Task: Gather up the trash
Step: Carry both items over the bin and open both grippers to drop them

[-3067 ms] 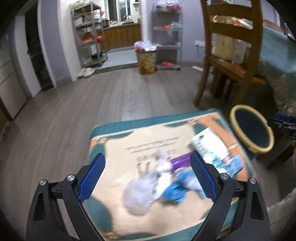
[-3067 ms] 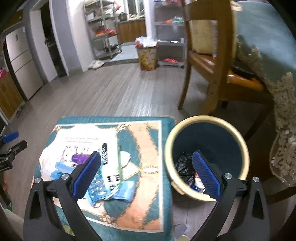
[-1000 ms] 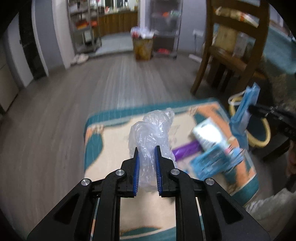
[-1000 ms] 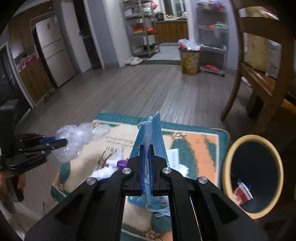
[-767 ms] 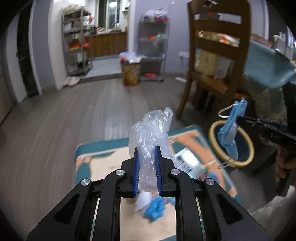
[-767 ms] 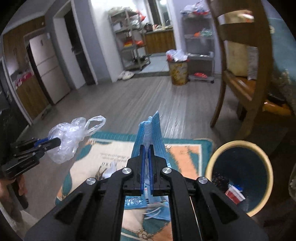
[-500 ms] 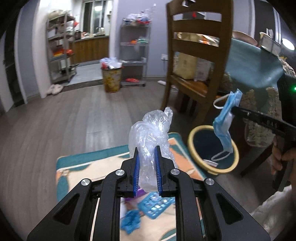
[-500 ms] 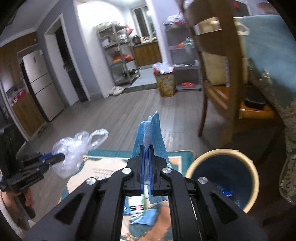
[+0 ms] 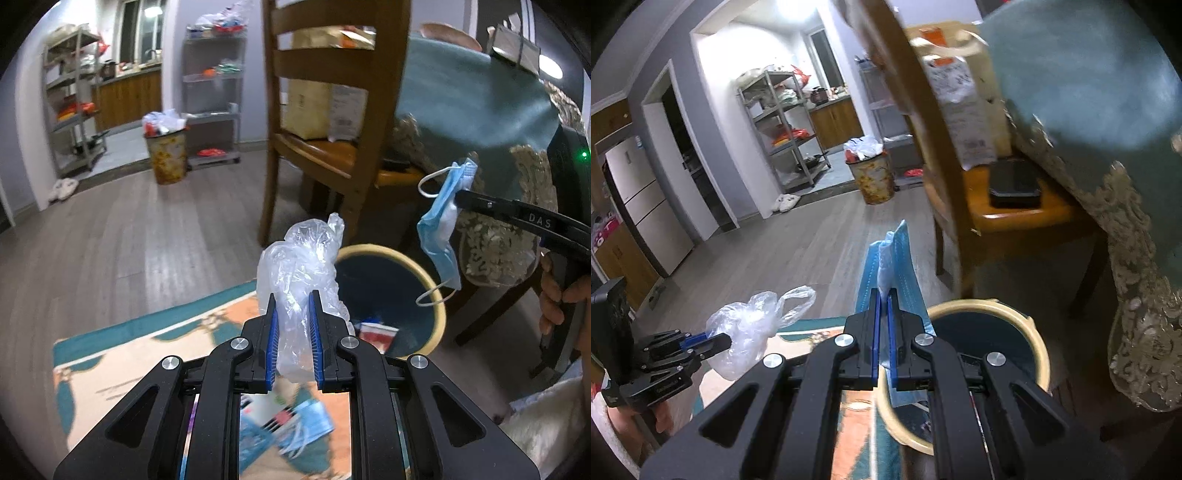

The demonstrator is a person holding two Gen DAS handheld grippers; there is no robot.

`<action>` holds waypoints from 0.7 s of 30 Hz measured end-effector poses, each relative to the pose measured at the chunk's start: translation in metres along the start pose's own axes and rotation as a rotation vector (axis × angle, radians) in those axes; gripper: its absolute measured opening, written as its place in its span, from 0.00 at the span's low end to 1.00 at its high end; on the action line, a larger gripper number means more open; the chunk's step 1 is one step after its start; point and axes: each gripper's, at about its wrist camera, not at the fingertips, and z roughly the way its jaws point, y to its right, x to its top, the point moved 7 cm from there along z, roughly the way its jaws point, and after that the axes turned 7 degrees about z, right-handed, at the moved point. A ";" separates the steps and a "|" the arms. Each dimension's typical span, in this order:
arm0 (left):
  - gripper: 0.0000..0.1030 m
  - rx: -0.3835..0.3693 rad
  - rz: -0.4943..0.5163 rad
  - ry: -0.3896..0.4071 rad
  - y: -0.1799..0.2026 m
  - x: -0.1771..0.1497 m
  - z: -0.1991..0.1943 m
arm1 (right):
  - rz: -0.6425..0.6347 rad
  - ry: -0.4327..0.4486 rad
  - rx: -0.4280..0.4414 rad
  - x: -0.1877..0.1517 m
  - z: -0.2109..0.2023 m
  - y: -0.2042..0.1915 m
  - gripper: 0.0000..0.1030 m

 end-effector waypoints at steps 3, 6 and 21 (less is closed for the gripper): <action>0.16 -0.022 0.017 -0.014 0.019 0.005 0.021 | 0.013 -0.013 -0.023 -0.003 0.004 0.018 0.03; 0.16 -0.039 0.031 -0.031 0.035 0.007 0.041 | 0.018 -0.022 -0.041 -0.004 0.008 0.031 0.03; 0.16 -0.074 0.052 -0.129 0.086 -0.005 0.131 | 0.017 -0.086 -0.137 -0.031 0.040 0.083 0.03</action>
